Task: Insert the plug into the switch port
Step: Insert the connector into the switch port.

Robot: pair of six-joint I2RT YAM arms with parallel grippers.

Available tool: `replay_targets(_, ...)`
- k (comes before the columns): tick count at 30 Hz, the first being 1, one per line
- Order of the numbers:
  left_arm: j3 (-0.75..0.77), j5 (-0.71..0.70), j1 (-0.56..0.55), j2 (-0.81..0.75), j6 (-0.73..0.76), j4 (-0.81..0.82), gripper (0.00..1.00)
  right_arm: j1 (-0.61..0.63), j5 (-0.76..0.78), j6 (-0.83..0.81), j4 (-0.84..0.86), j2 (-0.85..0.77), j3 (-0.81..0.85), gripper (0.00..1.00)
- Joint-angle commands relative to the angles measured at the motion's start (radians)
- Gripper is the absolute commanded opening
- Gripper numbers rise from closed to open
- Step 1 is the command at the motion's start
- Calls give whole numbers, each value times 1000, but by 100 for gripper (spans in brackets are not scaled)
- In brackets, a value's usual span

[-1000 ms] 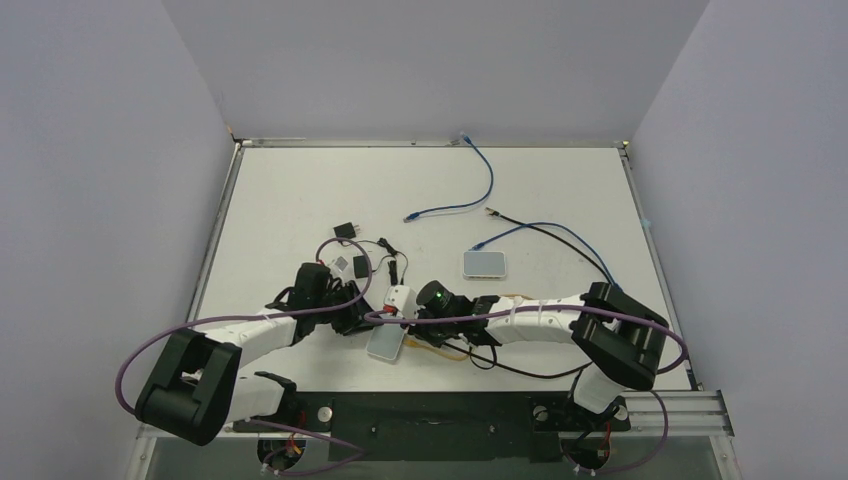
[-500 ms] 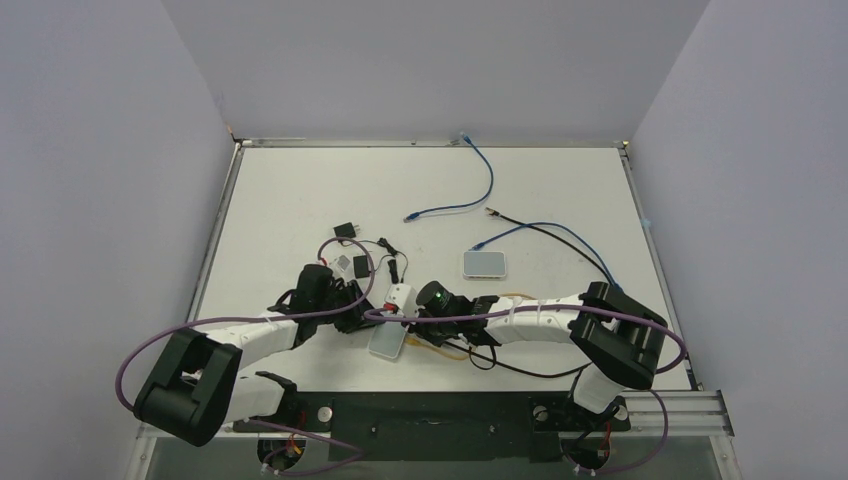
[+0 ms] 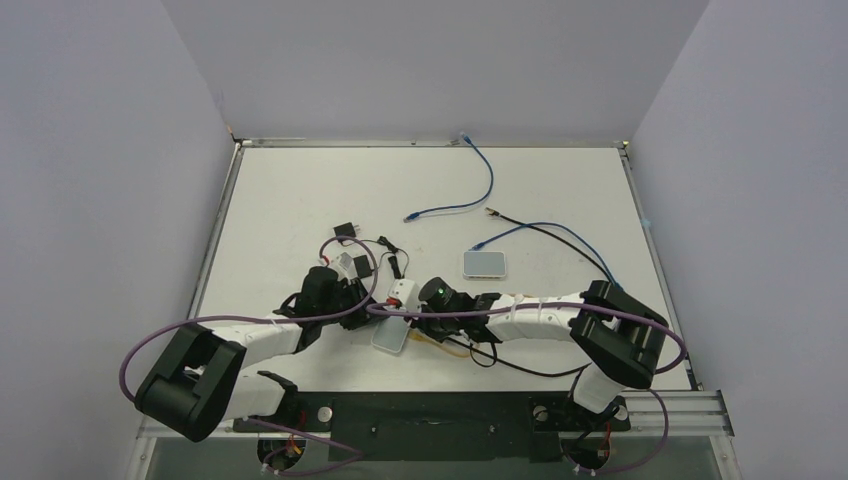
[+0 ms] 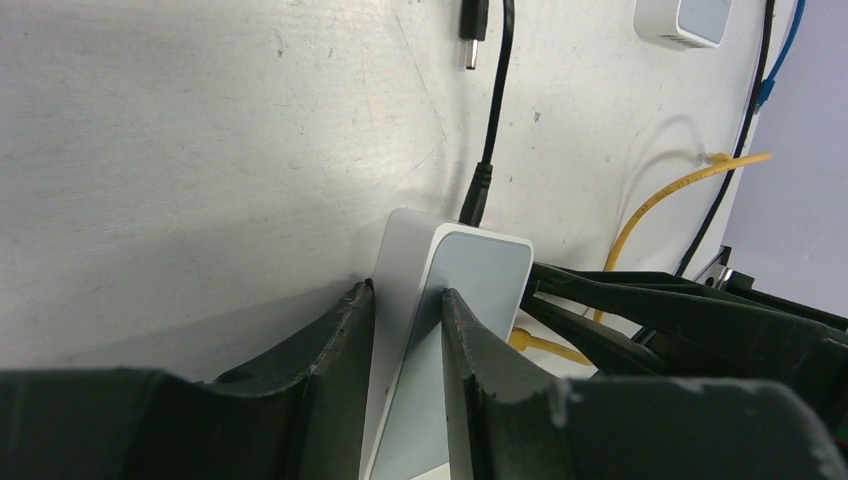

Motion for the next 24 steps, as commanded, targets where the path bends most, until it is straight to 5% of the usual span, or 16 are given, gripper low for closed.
replay_targets(1, -54, 134, -86, 55, -47, -48, 21, 7, -84, 20, 444, 19, 53, 0)
replay_targets(24, -61, 160, -116, 112, -42, 10, 15, -79, -309, -55, 582, 63, 149, 0)
